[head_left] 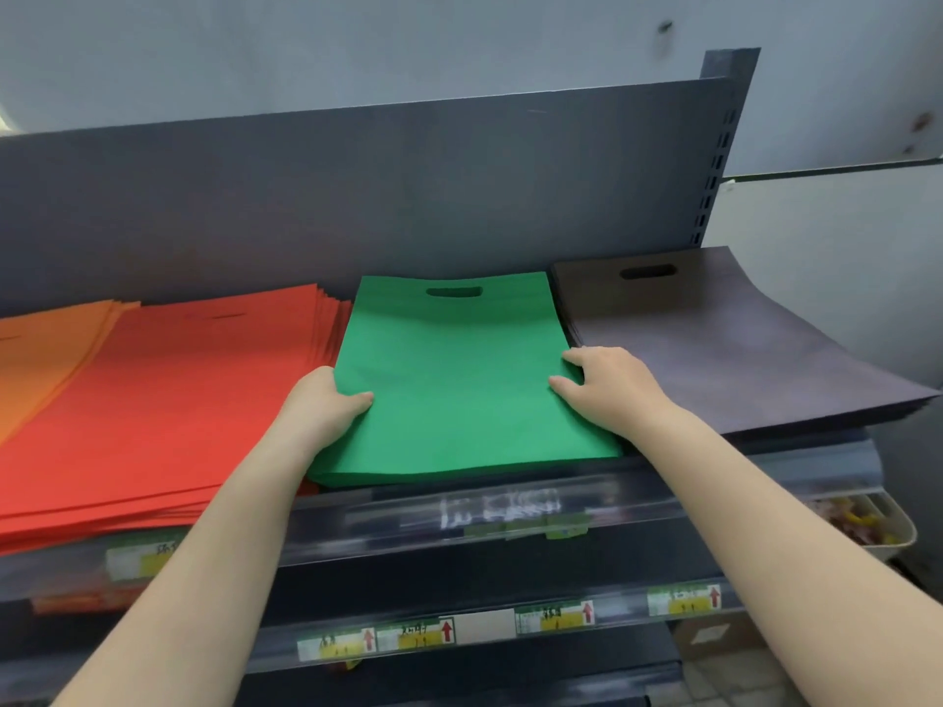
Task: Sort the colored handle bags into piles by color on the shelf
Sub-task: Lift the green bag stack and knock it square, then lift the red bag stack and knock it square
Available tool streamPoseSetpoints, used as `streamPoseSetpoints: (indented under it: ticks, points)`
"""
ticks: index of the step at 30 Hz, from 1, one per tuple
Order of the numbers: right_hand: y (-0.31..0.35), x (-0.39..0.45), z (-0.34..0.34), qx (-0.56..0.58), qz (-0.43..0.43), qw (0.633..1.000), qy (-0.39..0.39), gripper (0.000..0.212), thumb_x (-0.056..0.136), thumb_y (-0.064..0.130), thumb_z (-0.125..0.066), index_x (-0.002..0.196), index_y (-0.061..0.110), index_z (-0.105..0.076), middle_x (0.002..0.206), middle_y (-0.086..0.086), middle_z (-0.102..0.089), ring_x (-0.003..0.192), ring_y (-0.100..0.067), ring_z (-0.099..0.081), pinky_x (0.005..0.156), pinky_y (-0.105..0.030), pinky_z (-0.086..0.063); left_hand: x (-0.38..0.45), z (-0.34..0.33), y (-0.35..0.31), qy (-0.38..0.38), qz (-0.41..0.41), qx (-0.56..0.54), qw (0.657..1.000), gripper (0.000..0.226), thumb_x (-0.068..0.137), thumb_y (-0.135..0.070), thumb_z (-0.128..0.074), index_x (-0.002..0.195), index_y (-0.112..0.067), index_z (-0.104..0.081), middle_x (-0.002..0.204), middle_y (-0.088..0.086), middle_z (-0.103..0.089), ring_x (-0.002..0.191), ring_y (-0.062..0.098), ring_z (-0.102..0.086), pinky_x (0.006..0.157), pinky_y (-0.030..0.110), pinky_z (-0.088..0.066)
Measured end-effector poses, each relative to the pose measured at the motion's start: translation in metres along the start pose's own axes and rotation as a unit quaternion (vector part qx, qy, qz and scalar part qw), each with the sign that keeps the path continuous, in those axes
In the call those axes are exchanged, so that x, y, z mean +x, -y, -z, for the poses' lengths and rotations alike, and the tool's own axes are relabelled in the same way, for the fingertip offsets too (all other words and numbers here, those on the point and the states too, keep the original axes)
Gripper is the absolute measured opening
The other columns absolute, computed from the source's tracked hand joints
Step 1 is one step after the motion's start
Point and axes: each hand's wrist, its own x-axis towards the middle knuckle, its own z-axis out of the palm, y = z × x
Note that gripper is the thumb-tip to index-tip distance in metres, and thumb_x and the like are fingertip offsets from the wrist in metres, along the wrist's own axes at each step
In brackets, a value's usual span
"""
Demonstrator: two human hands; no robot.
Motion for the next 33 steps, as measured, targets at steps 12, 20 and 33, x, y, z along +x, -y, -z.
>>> streamPoseSetpoints:
  ticks: [12,20,33]
  points:
    - [0.0,0.009,0.001,-0.002,0.024,0.999,0.035,0.055,0.102,0.034,-0.037,0.149,0.009,-0.025,0.16,-0.008,-0.008,0.146,-0.023,-0.016,0.113,-0.036,-0.023,0.002,-0.009,-0.006,-0.033,-0.005,0.108,0.994,0.045,0.093,-0.023,-0.057,0.127,0.005,-0.046,0.133,0.022,-0.05,0.117,0.033,-0.049,0.088,0.033,-0.037]
    - [0.049,0.0,-0.013,-0.058,0.142,0.988,0.031,0.052,0.101,0.042,-0.032,0.143,0.012,-0.036,0.148,-0.009,-0.038,0.137,-0.024,-0.03,0.11,-0.036,-0.025,-0.016,-0.044,-0.019,-0.03,-0.193,0.247,0.949,0.059,0.098,-0.04,-0.041,0.149,-0.013,-0.027,0.156,0.006,-0.025,0.144,0.02,-0.02,0.115,0.031,-0.015]
    - [0.127,-0.007,-0.013,0.004,0.176,0.984,-0.032,0.047,0.097,0.048,-0.04,0.134,0.022,-0.05,0.133,0.003,-0.051,0.119,-0.02,-0.051,0.089,-0.033,-0.044,-0.029,0.026,0.013,-0.108,-0.21,0.218,0.947,0.04,0.094,-0.04,-0.048,0.126,-0.017,-0.057,0.13,-0.001,-0.058,0.118,0.022,-0.052,0.097,0.034,-0.038]
